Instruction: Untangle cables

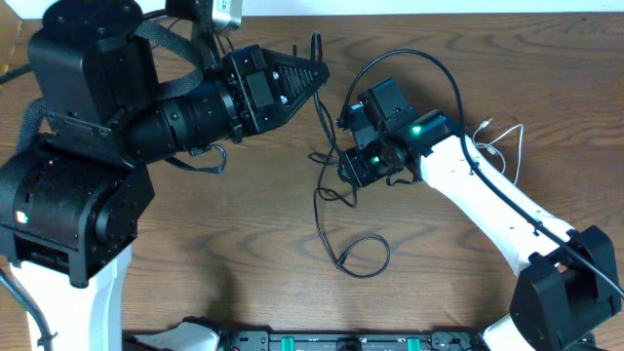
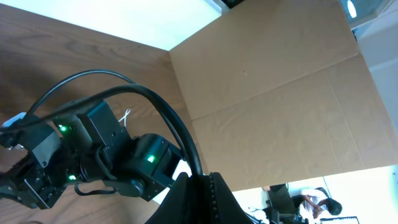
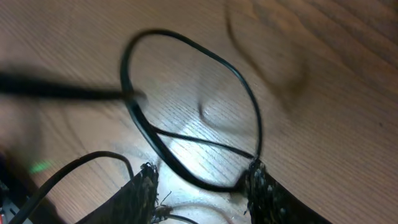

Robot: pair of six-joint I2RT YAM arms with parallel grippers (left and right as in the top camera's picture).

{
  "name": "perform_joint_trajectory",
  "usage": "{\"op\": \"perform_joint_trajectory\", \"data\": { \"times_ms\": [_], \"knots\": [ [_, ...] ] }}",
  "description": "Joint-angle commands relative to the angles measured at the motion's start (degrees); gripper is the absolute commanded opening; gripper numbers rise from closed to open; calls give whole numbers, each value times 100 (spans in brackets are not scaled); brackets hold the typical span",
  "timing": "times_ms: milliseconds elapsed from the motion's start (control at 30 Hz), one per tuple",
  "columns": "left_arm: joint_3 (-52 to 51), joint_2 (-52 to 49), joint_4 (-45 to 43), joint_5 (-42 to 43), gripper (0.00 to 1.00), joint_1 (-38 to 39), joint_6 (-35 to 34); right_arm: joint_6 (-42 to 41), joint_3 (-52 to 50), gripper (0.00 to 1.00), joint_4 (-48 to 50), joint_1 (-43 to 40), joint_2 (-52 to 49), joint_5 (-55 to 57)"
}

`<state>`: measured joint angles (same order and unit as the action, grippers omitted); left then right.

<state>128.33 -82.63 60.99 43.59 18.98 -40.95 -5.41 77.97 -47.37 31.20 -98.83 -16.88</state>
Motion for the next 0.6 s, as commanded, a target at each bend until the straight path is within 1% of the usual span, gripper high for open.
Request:
{"op": "perform_joint_trajectory", "data": {
  "times_ms": [0,33,133,233,400,500,567],
  "knots": [
    [59,9,-61,101,7,13,-76,197,-129,43,52,35,44,28],
    [59,9,-61,101,7,13,-90,214,-162,40,94,35,44,28],
    [59,9,-61,98,7,13,-138,205,-234,37,289,35,44,13],
    [59,9,-61,101,7,13,-140,205,-236,36,442,37,44,-22],
    [59,9,-61,98,7,13,-160,210,-236,37,522,42,44,-363],
    [59,7,-63,96,8,13,-157,280,-236,41,538,96,44,-695],
    [59,7,-63,96,7,13,-155,393,-236,42,531,122,44,-841]
  ]
}}
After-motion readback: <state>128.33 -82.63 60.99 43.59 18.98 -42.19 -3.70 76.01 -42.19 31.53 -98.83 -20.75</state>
